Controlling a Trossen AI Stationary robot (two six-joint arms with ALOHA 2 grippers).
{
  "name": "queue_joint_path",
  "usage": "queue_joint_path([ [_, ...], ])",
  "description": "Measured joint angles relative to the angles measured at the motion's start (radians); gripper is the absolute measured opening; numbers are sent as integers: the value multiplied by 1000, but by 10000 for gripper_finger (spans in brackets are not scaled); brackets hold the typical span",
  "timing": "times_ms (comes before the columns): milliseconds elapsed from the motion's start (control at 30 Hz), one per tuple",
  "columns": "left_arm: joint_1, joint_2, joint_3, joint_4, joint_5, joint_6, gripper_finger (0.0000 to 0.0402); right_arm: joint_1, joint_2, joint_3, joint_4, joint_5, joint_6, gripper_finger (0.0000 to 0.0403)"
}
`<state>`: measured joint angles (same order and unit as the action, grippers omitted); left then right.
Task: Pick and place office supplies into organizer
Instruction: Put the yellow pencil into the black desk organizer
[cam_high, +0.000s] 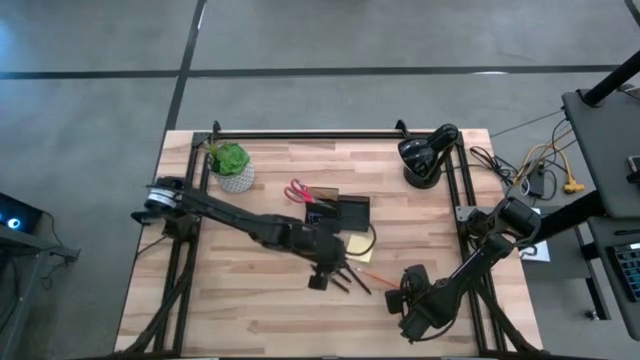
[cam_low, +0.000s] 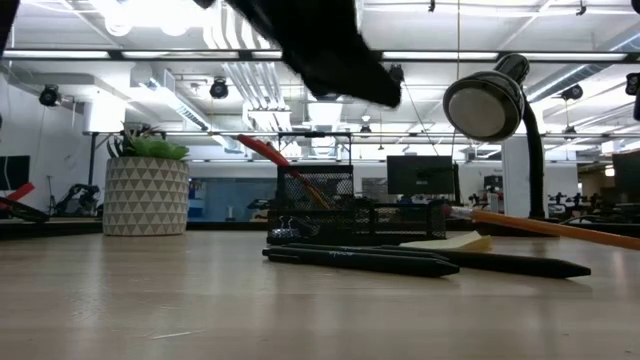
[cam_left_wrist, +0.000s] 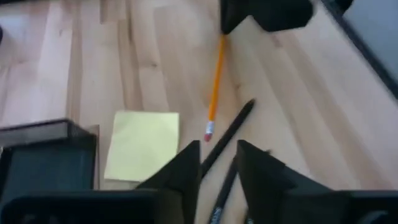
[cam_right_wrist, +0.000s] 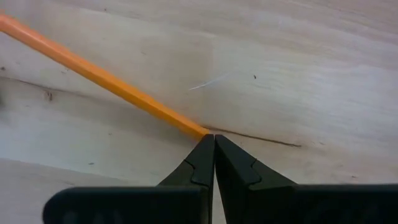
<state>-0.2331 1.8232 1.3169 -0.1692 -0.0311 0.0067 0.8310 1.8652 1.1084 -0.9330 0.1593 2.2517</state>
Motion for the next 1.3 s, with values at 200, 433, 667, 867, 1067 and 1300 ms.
queue_joint_path([
  [200, 4, 96, 1, 138, 23, 50, 170, -1, 3, -1, 31, -8, -5, 9],
  [433, 5, 140, 25, 148, 33, 87, 194, -2, 2, 0, 44, -12, -4, 9],
  [667, 15, 145, 20, 153, 39, 86, 194, -6, -6, 68, -73, 55, -2, 9],
  [867, 27, 145, 20, 158, 48, 77, 194, -51, -71, 111, -336, 45, 2, 9],
  [1067, 27, 145, 20, 155, 50, 35, 194, -101, -164, -20, -225, -37, 1, 9],
  [1300, 29, 145, 18, 152, 52, -9, 194, -102, -275, -139, -118, -112, 8, 9],
])
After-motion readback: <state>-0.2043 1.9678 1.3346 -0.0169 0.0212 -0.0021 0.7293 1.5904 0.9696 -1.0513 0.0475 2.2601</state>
